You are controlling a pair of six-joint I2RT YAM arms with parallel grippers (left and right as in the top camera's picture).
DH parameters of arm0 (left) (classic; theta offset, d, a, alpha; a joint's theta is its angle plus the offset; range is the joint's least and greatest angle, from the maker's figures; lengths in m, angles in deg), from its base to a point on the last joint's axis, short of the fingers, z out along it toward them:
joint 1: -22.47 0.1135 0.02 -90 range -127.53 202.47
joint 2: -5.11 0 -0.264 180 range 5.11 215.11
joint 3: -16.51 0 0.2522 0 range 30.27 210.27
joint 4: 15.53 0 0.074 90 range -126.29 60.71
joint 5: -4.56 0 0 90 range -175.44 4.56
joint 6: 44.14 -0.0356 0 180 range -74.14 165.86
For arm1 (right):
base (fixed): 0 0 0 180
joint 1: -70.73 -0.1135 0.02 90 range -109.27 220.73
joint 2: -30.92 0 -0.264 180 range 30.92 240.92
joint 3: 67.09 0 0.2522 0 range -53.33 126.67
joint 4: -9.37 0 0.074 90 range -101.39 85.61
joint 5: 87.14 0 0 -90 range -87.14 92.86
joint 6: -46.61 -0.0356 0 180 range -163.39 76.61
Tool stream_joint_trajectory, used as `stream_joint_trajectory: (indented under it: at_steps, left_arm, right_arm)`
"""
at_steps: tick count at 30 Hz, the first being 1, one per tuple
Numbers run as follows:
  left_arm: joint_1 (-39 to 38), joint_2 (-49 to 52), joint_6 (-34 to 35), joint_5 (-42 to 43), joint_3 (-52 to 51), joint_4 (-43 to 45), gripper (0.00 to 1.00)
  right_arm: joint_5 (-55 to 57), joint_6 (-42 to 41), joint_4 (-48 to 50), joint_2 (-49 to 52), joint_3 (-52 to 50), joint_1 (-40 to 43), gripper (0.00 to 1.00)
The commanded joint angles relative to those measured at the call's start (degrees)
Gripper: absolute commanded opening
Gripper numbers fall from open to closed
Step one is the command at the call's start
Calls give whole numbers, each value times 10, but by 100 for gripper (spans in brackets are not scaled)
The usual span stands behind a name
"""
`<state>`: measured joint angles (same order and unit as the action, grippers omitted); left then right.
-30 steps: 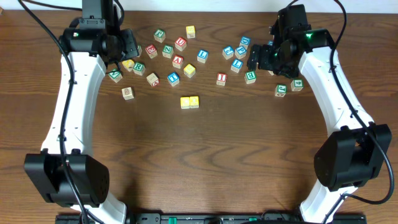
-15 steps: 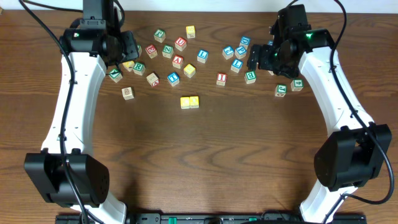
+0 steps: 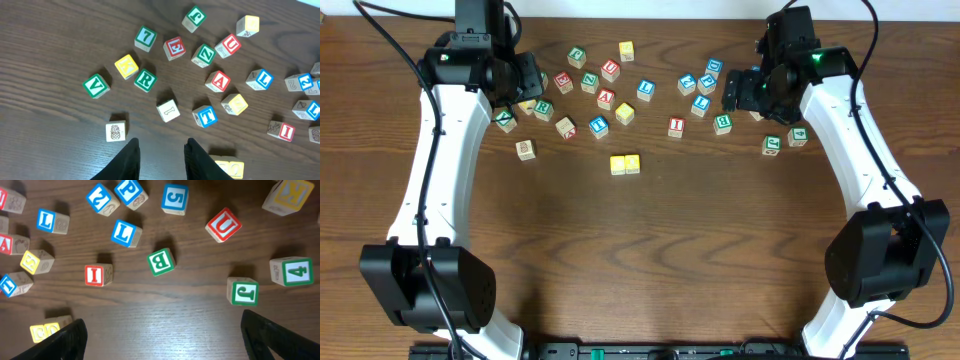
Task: Spell out CORL
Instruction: 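Move the left gripper over the cluster toward the green R block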
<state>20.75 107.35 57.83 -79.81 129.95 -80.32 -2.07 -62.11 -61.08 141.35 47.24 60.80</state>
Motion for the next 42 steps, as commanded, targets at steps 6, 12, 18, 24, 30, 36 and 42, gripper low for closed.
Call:
stream_joint_trajectory:
  at_steps: [6, 12, 18, 24, 30, 36, 42]
  left_arm:
    - [-1, 5, -12, -3, -6, 8, 30]
    - [-1, 5, -12, -3, -10, 18, 30]
    - [-1, 5, -12, -3, -10, 22, 30]
    - [-1, 5, -12, -3, -10, 20, 30]
    - [-1, 5, -12, -3, -10, 11, 30]
    - [-1, 5, -12, -3, -10, 0, 30]
    - [-1, 5, -12, -3, -10, -3, 30]
  right_arm:
    - [16, -5, 2, -2, 7, -3, 95]
    - [6, -14, 14, -2, 7, -3, 96]
    - [-21, -51, 75, 0, 7, -14, 86]
    - [-19, -86, 144, 26, 7, -35, 84]
    - [-1, -113, 189, 69, 7, -56, 82]
    - [63, -126, 190, 77, 7, -73, 81]
    - [97, -156, 191, 81, 7, -83, 80]
